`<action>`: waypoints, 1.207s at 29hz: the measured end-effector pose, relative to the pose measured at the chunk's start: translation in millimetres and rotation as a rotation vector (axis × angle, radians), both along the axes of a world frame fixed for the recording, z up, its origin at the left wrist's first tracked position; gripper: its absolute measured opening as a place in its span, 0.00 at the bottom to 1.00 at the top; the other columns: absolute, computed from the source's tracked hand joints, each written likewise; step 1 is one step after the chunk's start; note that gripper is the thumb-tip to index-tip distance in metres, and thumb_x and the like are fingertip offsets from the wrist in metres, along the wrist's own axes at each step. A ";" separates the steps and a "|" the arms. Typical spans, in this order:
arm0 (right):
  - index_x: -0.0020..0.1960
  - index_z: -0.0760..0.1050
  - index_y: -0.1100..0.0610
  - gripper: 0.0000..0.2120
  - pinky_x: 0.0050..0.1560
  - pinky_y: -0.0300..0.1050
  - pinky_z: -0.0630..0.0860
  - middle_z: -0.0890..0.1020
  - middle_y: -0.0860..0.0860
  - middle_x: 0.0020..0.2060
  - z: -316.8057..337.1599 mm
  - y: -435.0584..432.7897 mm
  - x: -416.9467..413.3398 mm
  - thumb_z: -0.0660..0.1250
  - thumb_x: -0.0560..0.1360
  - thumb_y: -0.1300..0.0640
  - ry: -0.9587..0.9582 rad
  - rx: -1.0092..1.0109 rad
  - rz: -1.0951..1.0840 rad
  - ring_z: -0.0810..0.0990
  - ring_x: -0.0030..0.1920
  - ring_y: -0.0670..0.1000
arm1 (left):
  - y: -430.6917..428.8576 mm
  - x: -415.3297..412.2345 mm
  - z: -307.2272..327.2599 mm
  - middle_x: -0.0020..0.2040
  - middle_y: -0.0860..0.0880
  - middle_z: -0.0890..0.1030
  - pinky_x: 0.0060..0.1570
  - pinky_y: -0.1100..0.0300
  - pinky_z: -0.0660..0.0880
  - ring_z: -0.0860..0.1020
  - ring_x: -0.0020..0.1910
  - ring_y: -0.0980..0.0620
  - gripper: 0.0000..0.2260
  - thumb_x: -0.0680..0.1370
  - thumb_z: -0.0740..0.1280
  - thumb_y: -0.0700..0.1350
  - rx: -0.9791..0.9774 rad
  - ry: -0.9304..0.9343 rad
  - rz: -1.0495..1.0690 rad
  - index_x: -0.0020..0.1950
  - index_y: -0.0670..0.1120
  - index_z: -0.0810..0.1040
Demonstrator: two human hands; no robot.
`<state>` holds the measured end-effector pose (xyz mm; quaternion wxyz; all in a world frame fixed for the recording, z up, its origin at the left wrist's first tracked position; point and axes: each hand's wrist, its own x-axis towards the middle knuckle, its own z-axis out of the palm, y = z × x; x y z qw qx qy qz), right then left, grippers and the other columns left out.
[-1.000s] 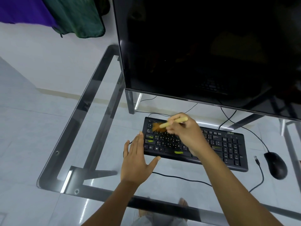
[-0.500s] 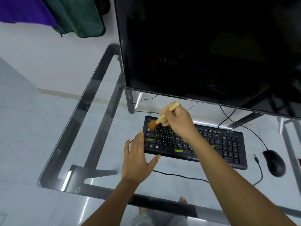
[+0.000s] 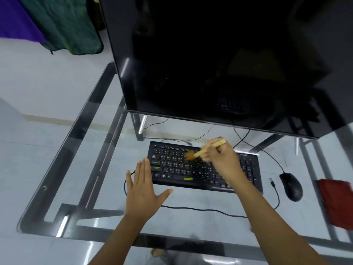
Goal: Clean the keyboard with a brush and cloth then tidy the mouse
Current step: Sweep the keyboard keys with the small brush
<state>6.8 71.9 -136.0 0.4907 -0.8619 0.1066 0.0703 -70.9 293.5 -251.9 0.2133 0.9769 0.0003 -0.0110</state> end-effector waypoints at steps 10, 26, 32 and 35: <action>0.48 0.74 0.57 0.05 0.47 0.46 0.82 0.84 0.55 0.44 1.0 -34.9 6.7 0.62 0.81 0.57 0.084 0.115 0.042 0.86 0.40 0.50 | -66.7 50.8 32.1 0.79 0.47 0.45 0.74 0.43 0.39 0.39 0.77 0.51 0.53 0.68 0.64 0.71 0.065 0.014 -0.298 0.78 0.44 0.39; 0.47 0.74 0.55 0.05 0.44 0.46 0.83 0.84 0.52 0.41 -9.8 -45.4 13.6 0.61 0.81 0.58 0.087 0.022 0.298 0.85 0.39 0.50 | -73.6 68.2 26.2 0.79 0.50 0.42 0.74 0.49 0.35 0.38 0.76 0.56 0.60 0.63 0.71 0.69 -0.003 0.138 -0.346 0.78 0.45 0.35; 0.47 0.74 0.54 0.06 0.43 0.44 0.81 0.84 0.51 0.38 -12.7 -69.2 -1.8 0.62 0.80 0.54 -0.119 0.027 0.121 0.84 0.37 0.48 | -74.7 69.1 30.1 0.79 0.51 0.42 0.74 0.49 0.36 0.37 0.76 0.57 0.60 0.64 0.71 0.68 0.011 0.168 -0.341 0.77 0.46 0.35; 0.48 0.75 0.53 0.09 0.43 0.49 0.83 0.85 0.51 0.36 -16.2 -72.4 -14.7 0.62 0.79 0.48 0.130 -0.070 0.275 0.84 0.35 0.48 | -73.2 69.3 31.4 0.79 0.49 0.44 0.74 0.47 0.36 0.38 0.76 0.57 0.59 0.64 0.70 0.69 0.038 0.172 -0.353 0.78 0.45 0.36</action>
